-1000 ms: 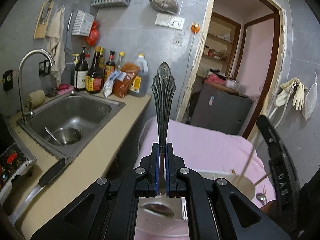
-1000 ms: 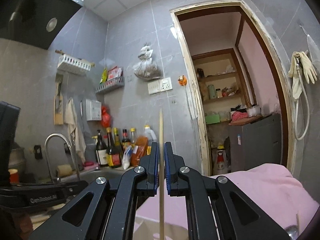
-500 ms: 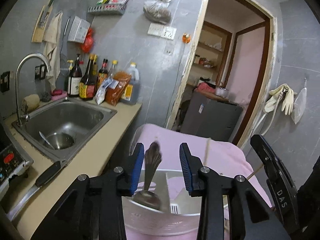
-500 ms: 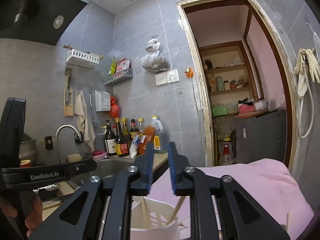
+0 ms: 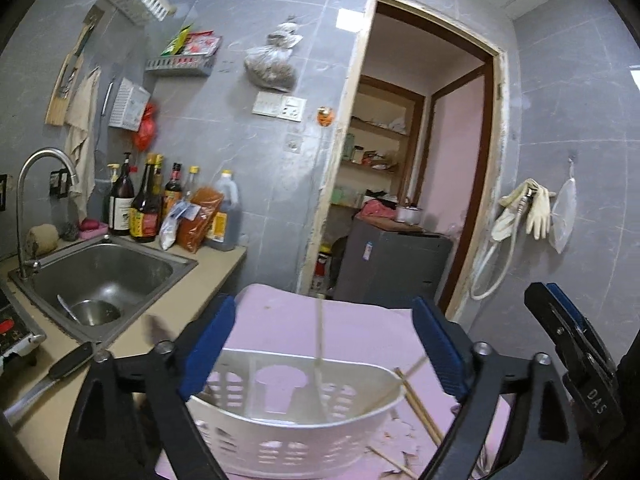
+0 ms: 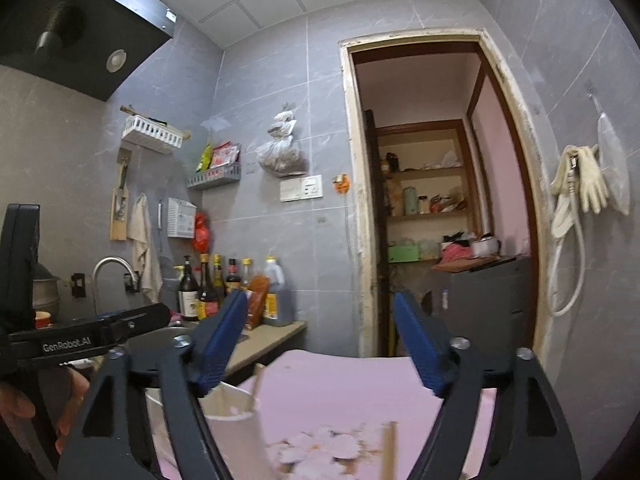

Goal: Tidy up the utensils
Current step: 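Open the left tool to drop the fork into the basket, then lower both tools toward the loose wooden chopsticks on the cloth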

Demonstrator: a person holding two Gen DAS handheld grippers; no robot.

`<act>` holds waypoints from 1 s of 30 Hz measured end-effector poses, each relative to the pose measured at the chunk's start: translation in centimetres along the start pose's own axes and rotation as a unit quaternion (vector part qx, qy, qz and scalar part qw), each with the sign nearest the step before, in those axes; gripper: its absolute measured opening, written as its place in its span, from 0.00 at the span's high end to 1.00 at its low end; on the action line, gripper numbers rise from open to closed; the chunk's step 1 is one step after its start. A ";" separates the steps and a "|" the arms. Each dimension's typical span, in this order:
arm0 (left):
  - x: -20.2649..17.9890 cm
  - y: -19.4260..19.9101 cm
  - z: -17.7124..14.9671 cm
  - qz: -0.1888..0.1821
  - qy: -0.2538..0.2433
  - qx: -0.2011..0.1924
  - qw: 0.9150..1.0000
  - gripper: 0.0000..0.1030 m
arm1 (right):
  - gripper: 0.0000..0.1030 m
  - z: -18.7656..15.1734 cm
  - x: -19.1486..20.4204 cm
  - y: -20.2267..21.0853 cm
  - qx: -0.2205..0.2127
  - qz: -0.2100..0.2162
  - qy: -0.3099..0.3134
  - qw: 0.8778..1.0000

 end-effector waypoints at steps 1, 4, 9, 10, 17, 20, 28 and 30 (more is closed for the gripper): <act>-0.5 0.0 -0.2 -0.002 -0.003 -0.002 1.000 0.08 | 0.24 0.0 -0.4 0.4 0.002 -0.005 0.003 1.000; -1.9 0.1 -0.8 -0.013 -0.014 -0.002 1.000 0.06 | 0.16 -0.3 -1.5 1.7 0.006 -0.018 0.008 1.000; -4.4 -0.3 -2.4 -0.032 -0.038 0.019 0.999 0.06 | 0.00 -1.2 -3.7 3.5 0.013 -0.034 0.004 0.999; -4.8 -0.4 -2.8 -0.034 -0.041 0.024 0.998 0.06 | 0.00 -1.3 -4.0 3.7 0.015 -0.037 0.004 0.999; -7.4 -1.4 -6.2 -0.042 -0.066 0.075 0.994 0.06 | 0.00 -3.3 -6.7 5.0 0.049 -0.060 0.004 0.997; -8.1 -2.0 -7.7 -0.043 -0.066 0.106 0.991 0.06 | 0.00 -4.3 -7.8 5.2 0.073 -0.067 0.002 0.995; -8.9 -4.6 -11.8 -0.047 -0.060 0.215 0.974 0.06 | 0.00 -7.1 -10.2 3.9 0.177 -0.082 0.005 0.981; -9.1 -5.3 -12.4 -0.053 -0.058 0.241 0.967 0.06 | 0.00 -7.9 -10.7 3.2 0.211 -0.090 0.009 0.973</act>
Point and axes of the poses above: each gripper's, at about its wrist camera, not at the fingertips, and y roughly against the way its jaws point, x to its left, z to its top, the point moved 2 cm from there along -y, roughly the way its jaws point, and after that the axes turned 4 degrees about x, right-handed, at the moved point
